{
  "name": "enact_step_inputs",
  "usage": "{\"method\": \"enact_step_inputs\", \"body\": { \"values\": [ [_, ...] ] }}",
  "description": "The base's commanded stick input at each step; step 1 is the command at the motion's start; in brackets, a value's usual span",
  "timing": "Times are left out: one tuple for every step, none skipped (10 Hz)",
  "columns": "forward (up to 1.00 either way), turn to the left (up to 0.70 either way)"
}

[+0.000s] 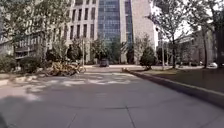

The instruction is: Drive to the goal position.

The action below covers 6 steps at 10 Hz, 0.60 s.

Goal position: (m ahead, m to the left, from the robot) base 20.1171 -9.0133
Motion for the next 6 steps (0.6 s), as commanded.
{"method": "enact_step_inputs", "body": {
  "values": [
    [0.70,0.00],
    [0.70,0.00],
    [0.70,0.00],
    [0.70,0.00],
    [0.70,0.00],
    [0.70,0.00]
  ]
}}
